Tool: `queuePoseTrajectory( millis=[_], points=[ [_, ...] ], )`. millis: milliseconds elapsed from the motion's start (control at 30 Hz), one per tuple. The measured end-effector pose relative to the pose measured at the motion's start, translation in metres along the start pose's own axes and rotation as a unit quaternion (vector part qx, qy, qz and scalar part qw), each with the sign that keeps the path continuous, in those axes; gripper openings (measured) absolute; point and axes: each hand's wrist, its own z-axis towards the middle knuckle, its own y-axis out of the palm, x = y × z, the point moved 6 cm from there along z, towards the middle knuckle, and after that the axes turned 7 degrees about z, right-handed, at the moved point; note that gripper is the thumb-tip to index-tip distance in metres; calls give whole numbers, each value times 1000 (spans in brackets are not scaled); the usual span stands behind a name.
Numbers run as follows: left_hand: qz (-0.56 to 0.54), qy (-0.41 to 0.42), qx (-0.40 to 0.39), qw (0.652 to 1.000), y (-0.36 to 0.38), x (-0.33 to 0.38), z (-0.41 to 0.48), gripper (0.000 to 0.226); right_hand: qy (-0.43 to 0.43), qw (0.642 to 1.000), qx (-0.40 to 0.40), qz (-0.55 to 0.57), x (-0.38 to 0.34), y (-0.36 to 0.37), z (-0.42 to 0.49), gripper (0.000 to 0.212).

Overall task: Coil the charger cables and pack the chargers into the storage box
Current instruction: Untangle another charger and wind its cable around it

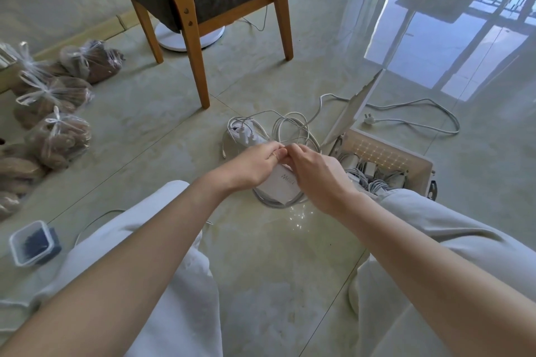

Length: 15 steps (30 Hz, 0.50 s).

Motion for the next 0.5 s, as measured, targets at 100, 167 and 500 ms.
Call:
queuePoseTrajectory(
  millis=[100,167,500],
  points=[
    [-2,-7,13,1000,-6,0,0,32,-4,998,39,53,2,-8,5,31],
    [-5,-16,62,998,-11,3,-2,27,5,994,60,89,5,-13,8,29],
    [-211,-110,203,950,-18,-12,0,29,147,972,35,182,26,-8,13,27]
  ],
)
